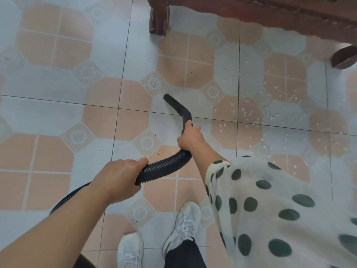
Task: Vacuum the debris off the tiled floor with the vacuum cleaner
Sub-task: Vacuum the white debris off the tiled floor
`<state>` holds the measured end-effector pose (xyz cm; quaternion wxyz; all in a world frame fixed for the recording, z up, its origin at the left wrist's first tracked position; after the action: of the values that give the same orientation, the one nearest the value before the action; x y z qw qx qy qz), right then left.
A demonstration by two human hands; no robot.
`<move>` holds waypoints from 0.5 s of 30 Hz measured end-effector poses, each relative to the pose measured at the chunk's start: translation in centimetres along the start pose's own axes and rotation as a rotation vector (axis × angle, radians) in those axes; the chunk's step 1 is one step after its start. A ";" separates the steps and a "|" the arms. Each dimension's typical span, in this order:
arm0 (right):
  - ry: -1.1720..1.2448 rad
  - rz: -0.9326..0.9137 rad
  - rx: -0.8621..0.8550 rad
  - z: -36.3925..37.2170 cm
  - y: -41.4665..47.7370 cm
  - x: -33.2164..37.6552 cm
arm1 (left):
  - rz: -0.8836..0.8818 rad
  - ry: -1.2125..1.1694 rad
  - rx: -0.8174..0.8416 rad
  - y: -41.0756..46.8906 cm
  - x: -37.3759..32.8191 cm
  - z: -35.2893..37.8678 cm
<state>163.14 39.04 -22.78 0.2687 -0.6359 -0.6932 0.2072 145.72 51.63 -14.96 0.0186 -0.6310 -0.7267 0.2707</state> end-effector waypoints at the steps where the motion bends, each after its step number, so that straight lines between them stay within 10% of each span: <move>1: 0.005 0.012 0.003 0.1 -0.2 -0.5 | 0.009 -0.004 0.005 -0.1 -0.3 0.2; 15: 0.173 0.336 -0.024 -0.4 -4.0 -16.8 | 0.260 0.037 0.133 2.0 -11.1 3.2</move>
<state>161.08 21.93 -21.79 0.2814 -0.7612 -0.5540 0.1856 148.61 40.24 -15.07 0.0384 -0.7221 -0.6189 0.3067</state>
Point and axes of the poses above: each hand's wrist, its own y-axis towards the middle knuckle, its own z-axis out of the palm, x = y × z, the point moved 3 cm from there along y, towards the middle knuckle, and after that the axes turned 11 degrees about -x, right-handed, at the moved point
